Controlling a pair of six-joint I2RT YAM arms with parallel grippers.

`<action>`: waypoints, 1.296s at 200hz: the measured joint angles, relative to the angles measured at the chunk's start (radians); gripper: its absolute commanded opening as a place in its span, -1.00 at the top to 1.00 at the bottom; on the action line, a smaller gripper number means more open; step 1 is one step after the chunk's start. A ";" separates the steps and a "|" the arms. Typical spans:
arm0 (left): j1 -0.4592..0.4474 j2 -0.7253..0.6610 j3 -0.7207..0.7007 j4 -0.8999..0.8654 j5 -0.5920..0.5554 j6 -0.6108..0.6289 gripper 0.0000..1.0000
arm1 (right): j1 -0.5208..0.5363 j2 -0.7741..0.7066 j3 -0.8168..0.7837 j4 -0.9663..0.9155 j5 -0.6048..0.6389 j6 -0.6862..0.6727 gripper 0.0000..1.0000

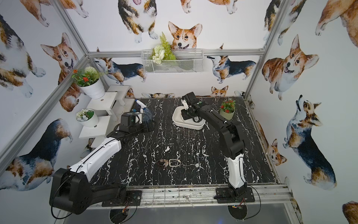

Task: Put the watch into the storage box
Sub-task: Place the watch in the storage box.

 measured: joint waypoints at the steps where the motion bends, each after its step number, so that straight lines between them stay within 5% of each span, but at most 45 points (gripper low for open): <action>1: 0.000 0.000 0.000 0.000 0.000 0.000 -1.00 | 0.000 0.008 0.011 -0.003 -0.001 0.000 0.72; 50: -0.003 -0.005 -0.002 0.000 -0.004 0.003 -1.00 | 0.001 0.240 0.308 -0.098 0.023 -0.003 0.71; 181: -0.008 -0.002 -0.004 0.000 -0.010 0.008 -1.00 | 0.041 0.460 0.514 -0.182 0.057 -0.003 0.67; 259: -0.012 -0.002 -0.004 0.000 -0.010 0.011 -1.00 | 0.045 0.476 0.526 -0.196 0.095 -0.004 0.25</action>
